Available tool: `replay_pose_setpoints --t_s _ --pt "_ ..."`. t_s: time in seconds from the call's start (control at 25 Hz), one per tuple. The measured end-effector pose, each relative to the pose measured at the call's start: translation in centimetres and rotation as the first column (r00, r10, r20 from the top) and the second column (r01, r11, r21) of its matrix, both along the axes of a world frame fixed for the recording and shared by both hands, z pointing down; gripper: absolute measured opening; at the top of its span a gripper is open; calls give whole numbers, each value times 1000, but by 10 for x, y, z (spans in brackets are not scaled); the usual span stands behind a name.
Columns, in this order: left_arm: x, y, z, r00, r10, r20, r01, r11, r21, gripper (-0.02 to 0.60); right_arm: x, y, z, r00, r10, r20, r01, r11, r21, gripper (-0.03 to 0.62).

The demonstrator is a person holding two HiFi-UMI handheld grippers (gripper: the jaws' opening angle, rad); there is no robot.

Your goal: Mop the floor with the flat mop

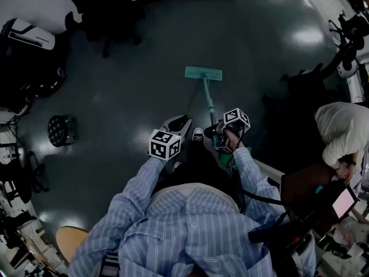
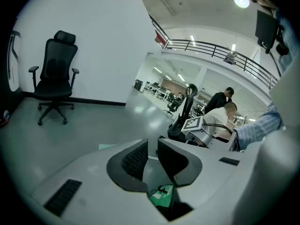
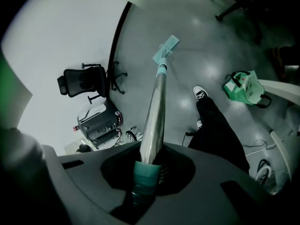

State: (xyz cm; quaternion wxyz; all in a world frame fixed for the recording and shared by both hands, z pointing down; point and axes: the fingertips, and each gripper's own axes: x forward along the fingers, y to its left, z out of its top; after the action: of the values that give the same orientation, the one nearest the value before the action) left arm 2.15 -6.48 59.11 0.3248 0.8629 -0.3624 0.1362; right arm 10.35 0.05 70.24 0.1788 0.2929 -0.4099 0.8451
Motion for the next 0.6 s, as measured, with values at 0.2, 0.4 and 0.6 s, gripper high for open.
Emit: replay_pose_setpoints --t_s 0.2,0.4,0.6 --pt "23 -58 0 1000 -23 1 23 1000 -11 69 21 -75 -3 1000 -5 11 5 1000 5 48" --pt "44 -112 1 999 -38 6 38 999 -16 69 39 -156 2 1000 -12 12 11 1000 18 48" --pt "62 -142 5 998 -61 10 61 998 -31 69 60 -228 16 1000 -31 -4 31 999 40 48"
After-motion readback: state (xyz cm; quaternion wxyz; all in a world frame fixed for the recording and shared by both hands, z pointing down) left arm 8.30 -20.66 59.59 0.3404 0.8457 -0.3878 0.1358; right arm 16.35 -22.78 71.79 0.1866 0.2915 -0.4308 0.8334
